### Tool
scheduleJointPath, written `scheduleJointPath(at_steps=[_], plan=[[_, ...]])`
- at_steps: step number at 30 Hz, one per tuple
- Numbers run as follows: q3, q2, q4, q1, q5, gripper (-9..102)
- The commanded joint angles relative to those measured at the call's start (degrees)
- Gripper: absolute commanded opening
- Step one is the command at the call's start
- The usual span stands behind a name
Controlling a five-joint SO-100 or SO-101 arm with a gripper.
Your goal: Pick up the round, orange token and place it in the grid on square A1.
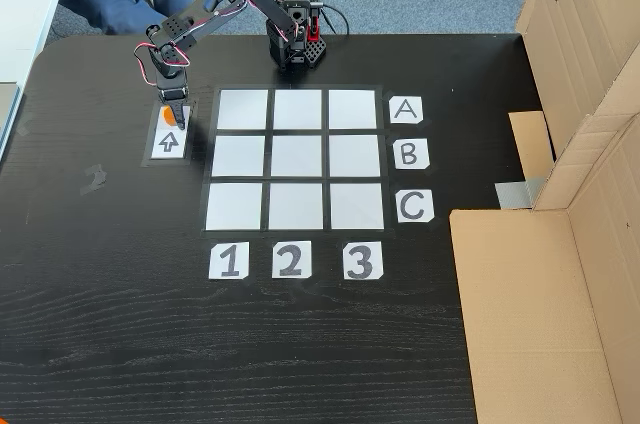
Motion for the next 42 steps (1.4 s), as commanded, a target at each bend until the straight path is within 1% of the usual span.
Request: scheduleJointPath(at_steps=[1,19,31,35,42], plan=[[-2.5,0.4,-0.4,0.8,0.4,28],[-4.6,-1.7,-0.4,3.9,0.2,28],[-5.0,-2.4,-0.6,4.2,0.2,27],[-5.5,-2.8,-0.6,4.3,0.2,24],[-6.0,-3.3,-0.6,4.3,0.4,15]])
